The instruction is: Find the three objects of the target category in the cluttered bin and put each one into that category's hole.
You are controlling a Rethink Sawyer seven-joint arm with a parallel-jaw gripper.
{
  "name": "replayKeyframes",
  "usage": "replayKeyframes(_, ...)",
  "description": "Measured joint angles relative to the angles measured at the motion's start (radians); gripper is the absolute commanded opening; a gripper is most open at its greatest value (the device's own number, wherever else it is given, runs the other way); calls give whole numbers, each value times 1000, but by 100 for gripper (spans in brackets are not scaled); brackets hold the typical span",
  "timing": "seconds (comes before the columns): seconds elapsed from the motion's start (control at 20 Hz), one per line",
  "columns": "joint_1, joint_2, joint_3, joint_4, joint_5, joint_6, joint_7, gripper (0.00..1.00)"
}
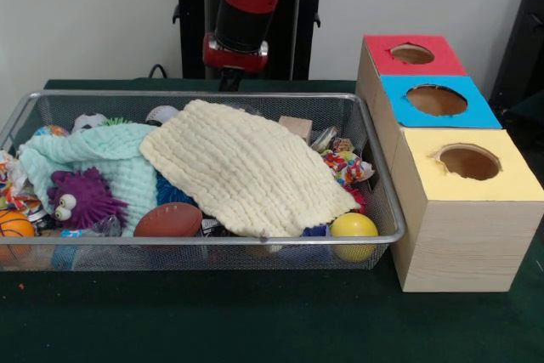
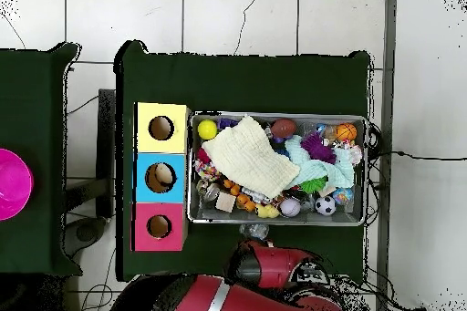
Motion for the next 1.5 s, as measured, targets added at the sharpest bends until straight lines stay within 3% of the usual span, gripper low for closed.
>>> replayKeyframes(0.75, -9, -30, 1, 1, 0, -11, 0, 0)
replayKeyframes(1.5, -153, -63, 135, 37, -8, 22, 0, 0)
